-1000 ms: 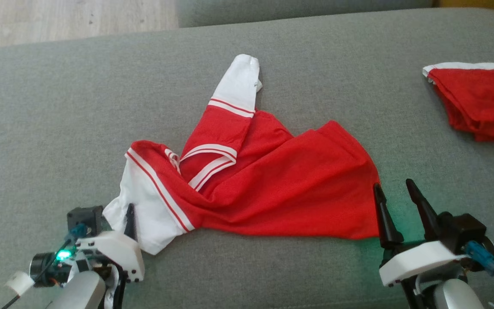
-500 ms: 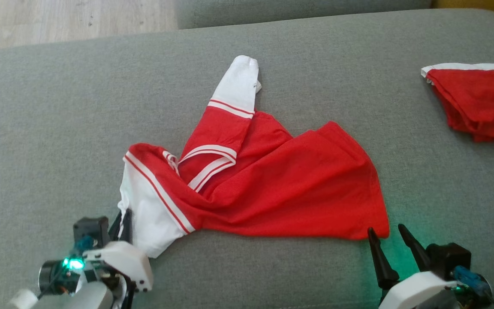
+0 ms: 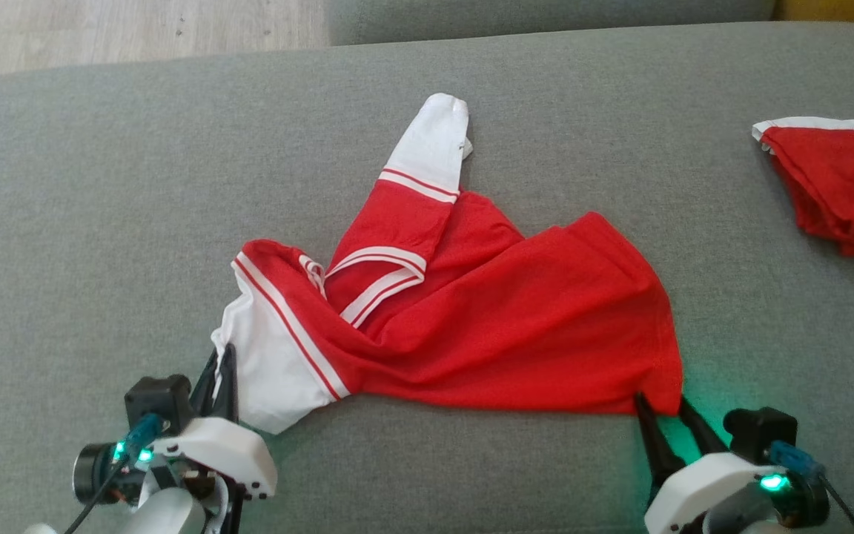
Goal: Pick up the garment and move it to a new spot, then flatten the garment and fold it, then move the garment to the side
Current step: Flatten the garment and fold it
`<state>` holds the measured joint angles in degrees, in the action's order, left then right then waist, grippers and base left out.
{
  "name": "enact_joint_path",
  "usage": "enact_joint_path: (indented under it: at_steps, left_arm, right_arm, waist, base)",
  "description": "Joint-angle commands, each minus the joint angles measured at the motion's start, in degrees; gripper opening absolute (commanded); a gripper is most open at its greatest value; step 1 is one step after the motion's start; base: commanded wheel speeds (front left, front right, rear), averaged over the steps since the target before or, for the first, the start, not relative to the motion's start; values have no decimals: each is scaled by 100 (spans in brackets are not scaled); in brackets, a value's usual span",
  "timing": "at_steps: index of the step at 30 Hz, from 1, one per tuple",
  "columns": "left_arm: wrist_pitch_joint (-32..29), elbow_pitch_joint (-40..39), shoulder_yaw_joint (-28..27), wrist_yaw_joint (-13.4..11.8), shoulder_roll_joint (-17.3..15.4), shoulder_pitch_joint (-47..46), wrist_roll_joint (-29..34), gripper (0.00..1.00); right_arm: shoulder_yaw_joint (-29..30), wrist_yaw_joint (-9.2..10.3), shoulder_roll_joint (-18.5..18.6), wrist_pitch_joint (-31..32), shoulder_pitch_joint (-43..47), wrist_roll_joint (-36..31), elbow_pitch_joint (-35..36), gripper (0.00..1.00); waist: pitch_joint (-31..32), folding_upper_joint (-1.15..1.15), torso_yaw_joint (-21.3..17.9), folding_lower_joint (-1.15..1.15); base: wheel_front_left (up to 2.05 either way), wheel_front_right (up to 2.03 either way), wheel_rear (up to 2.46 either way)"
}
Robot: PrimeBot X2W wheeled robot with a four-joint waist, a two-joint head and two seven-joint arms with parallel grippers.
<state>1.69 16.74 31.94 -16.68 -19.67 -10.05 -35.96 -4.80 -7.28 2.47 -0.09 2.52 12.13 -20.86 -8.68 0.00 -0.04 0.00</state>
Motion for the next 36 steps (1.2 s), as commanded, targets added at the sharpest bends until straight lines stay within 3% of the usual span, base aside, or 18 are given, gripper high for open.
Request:
enact_joint_path:
  at_steps: [1, 3, 12, 17, 28, 36]
  left_arm:
    - [94, -209, -236, -71, -182, -81, 31, 0]
    - [113, -257, -246, -86, -198, -55, 26, 0]
    - [319, -783, -446, 82, -260, -70, -188, 0]
    - [290, -1587, -685, 128, -429, -177, -347, 0]
    - [-185, -3876, -1464, -11, -1015, -1261, -467, 0]
    - [-785, -4583, -1673, 46, -1365, -2569, -396, 0]
  right_arm:
    - [-170, -21, 41, -75, -209, 49, 39, 39]
    - [-232, -21, 41, -80, -286, 154, -55, 0]
    - [-299, -21, 41, -366, -544, 811, 322, 0]
    - [-250, -21, 41, -329, -761, 1312, 1200, 0]
    - [335, -21, 41, 444, -1542, 1236, 3436, 0]
    - [800, -21, 41, 1082, -2205, 1114, 4540, 0]
  waist:
    - [9, 0, -4, 0]
    - [19, 0, -9, 0]
    - [247, 0, -95, 0]
    - [559, 0, -151, 0]
    - [1157, 0, -175, 0]
    - [1282, 0, -192, 0]
  base:
    - [0, 0, 0]
    - [0, 0, 0]
    - [0, 0, 0]
    - [0, 0, 0]
    - [0, 0, 0]
    - [0, 0, 0]
